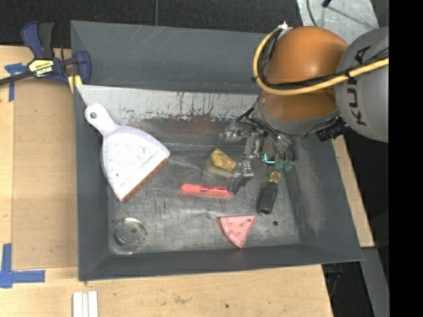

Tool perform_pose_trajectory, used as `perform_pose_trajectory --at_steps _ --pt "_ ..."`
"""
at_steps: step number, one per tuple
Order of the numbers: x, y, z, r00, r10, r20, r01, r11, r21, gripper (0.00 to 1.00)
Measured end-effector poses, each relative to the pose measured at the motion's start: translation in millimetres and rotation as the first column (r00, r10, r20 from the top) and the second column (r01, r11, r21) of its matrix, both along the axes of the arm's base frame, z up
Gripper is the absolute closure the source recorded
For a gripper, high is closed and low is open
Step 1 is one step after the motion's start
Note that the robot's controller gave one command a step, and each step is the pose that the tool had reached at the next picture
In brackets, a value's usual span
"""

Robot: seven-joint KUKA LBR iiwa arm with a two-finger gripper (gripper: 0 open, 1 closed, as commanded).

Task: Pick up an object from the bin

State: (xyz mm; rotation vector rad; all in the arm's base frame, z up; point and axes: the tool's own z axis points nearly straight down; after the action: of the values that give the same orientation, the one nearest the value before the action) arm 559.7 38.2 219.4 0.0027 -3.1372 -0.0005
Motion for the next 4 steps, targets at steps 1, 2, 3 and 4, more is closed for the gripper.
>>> perform_pose_trajectory --at_steps 1,2,3,4 --pt "1.6 -0.2 4.1 1.0 -0.001 0.008 0.001 1.0 0.0 0.0" --pt "0.2 4.2 -27.8 0.997 0.074 0.013 -0.074 0.997 -0.001 0.0" --pt "12.3 -4.3 -142.1 0.996 0.084 0.02 -0.084 0.996 0.001 1.0" --pt "12.3 -4.3 -142.1 0.996 0.083 0.02 -0.083 0.997 0.001 1.0"
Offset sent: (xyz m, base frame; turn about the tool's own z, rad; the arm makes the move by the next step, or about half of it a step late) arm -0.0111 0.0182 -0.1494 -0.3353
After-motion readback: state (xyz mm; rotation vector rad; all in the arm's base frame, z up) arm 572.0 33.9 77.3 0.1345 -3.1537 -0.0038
